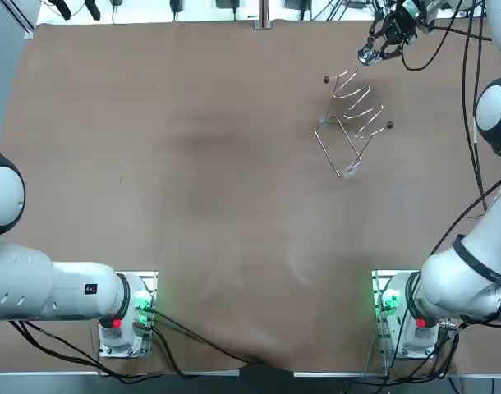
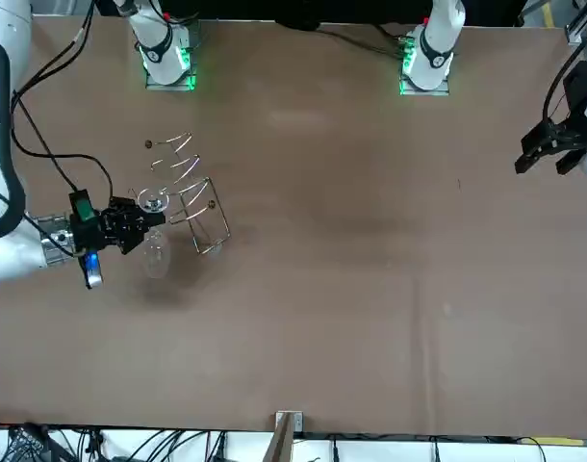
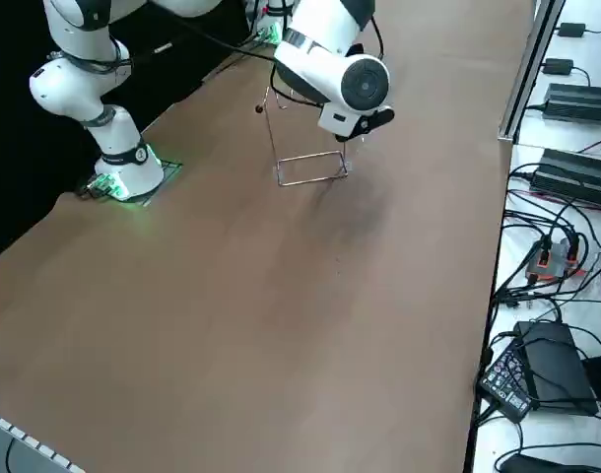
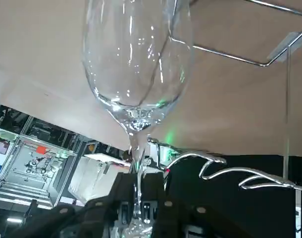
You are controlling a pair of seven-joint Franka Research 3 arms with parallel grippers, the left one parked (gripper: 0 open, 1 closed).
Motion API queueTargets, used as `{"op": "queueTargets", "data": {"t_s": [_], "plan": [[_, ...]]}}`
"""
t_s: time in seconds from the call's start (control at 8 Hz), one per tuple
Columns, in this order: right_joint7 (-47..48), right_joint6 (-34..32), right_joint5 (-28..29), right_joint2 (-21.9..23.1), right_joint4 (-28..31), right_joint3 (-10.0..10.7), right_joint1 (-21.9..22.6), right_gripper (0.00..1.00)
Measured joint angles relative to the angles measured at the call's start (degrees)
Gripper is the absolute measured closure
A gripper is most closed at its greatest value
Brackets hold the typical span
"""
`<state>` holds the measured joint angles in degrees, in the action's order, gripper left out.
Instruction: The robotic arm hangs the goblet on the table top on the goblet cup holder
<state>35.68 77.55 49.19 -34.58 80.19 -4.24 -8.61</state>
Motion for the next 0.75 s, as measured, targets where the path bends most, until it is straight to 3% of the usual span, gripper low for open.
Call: {"op": "queueTargets", "data": {"t_s": [0.75], "plan": [[-0.65,2.86,-0.03,0.61,3.26,-0.23,1.86,0.89]]}}
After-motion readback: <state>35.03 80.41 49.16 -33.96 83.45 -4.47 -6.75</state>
